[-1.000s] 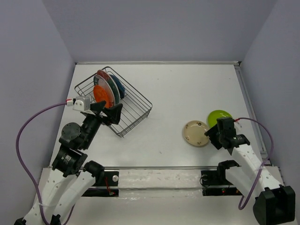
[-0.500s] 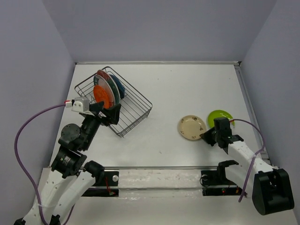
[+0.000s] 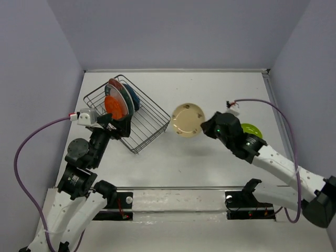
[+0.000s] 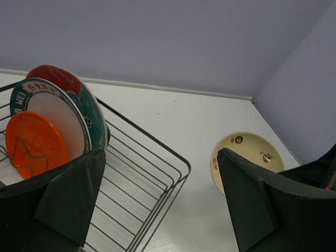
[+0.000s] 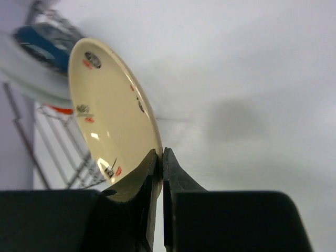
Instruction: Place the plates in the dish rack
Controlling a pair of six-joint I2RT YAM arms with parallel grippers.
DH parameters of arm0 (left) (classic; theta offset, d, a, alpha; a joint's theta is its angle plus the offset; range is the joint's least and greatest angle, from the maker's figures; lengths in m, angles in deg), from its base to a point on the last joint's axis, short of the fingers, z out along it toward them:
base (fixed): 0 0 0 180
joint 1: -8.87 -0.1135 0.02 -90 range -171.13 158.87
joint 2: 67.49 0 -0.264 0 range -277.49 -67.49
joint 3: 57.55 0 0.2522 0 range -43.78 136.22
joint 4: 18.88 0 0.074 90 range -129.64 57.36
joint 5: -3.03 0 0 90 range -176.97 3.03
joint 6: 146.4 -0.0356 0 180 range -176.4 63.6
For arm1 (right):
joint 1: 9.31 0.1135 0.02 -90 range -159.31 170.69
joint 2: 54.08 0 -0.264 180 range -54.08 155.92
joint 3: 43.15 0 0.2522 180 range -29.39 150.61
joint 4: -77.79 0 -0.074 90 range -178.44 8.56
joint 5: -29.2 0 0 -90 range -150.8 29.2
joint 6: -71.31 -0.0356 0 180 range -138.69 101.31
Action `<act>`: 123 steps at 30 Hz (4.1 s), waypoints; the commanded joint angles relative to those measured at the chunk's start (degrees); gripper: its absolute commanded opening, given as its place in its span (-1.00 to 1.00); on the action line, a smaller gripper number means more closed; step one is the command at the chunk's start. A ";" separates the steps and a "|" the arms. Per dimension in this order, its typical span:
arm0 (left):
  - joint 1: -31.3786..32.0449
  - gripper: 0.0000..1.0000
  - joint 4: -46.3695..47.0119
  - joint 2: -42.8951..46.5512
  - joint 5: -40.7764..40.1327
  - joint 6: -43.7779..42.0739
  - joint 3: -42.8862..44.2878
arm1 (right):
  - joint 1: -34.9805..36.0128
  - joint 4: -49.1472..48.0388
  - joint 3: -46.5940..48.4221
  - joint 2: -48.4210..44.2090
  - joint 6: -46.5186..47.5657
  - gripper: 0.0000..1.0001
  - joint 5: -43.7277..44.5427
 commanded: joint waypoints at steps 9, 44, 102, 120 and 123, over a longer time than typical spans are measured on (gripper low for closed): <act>-2.07 0.98 1.90 0.83 -9.76 1.87 4.11 | 24.44 -18.54 49.44 43.45 29.87 -0.86 25.24; 1.45 0.98 9.63 12.87 -16.11 0.64 0.95 | 33.43 -37.43 109.63 103.33 63.00 -0.86 43.62; 4.52 0.98 10.25 10.49 -6.18 1.26 0.87 | -58.46 2.73 -12.89 -4.17 4.47 0.24 -2.06; 5.40 0.98 9.81 11.38 -7.32 0.91 1.04 | -66.24 -33.71 -23.34 22.30 1.95 -0.86 -38.02; 5.32 0.98 9.72 10.50 -7.06 1.00 1.04 | -65.46 -36.90 -25.11 20.56 1.93 -0.86 -39.34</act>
